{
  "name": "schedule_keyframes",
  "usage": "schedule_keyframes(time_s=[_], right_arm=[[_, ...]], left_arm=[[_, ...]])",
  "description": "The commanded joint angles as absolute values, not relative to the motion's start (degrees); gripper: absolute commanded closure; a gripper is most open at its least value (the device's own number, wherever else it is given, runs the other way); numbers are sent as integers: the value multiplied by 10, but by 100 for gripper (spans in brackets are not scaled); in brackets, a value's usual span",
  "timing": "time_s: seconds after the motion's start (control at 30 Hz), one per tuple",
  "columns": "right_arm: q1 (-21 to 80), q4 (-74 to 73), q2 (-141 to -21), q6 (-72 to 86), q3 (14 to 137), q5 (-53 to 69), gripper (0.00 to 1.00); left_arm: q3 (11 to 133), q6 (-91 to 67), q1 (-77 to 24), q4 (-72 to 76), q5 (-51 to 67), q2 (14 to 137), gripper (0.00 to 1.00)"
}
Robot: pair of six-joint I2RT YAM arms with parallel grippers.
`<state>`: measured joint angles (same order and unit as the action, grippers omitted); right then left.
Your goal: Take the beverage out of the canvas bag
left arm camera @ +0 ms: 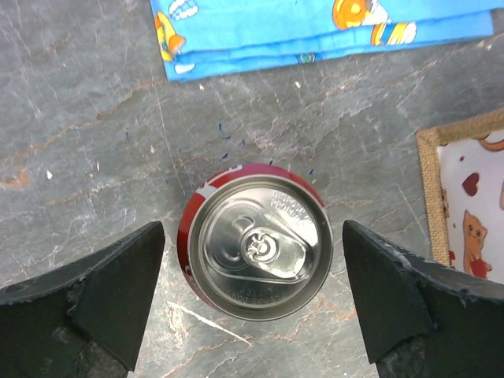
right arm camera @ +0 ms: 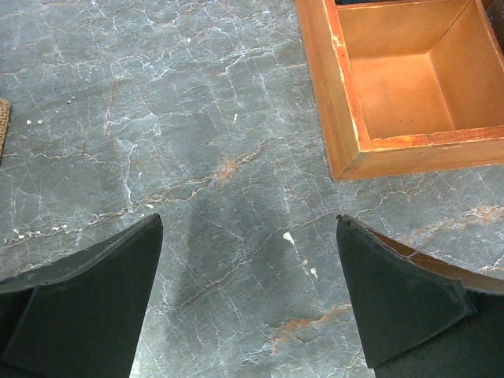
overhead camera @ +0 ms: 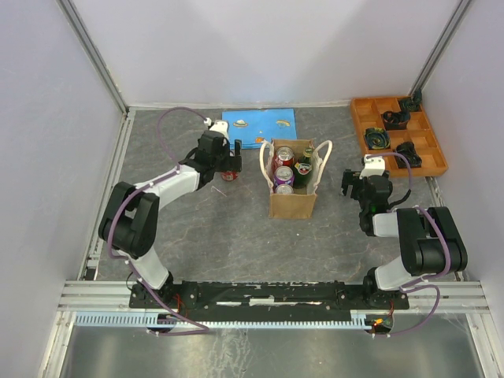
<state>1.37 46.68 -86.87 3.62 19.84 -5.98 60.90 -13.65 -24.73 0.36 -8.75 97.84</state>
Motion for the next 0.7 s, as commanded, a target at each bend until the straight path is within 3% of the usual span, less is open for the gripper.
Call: schedule_keyframes(time_s=[0.0, 0.4, 0.53, 0.67], right_arm=[[12, 491, -866, 33, 213, -55, 1], [12, 490, -867, 33, 212, -55, 1], [13, 490, -867, 34, 212, -55, 1], [12, 490, -866, 34, 212, -55, 1]], left_arm=[[647, -154, -247, 32, -94, 967, 1], [774, -82, -288, -60, -108, 819, 0], [847, -60, -337, -89, -40, 803, 13], [875, -40, -388, -119, -11, 831, 14]])
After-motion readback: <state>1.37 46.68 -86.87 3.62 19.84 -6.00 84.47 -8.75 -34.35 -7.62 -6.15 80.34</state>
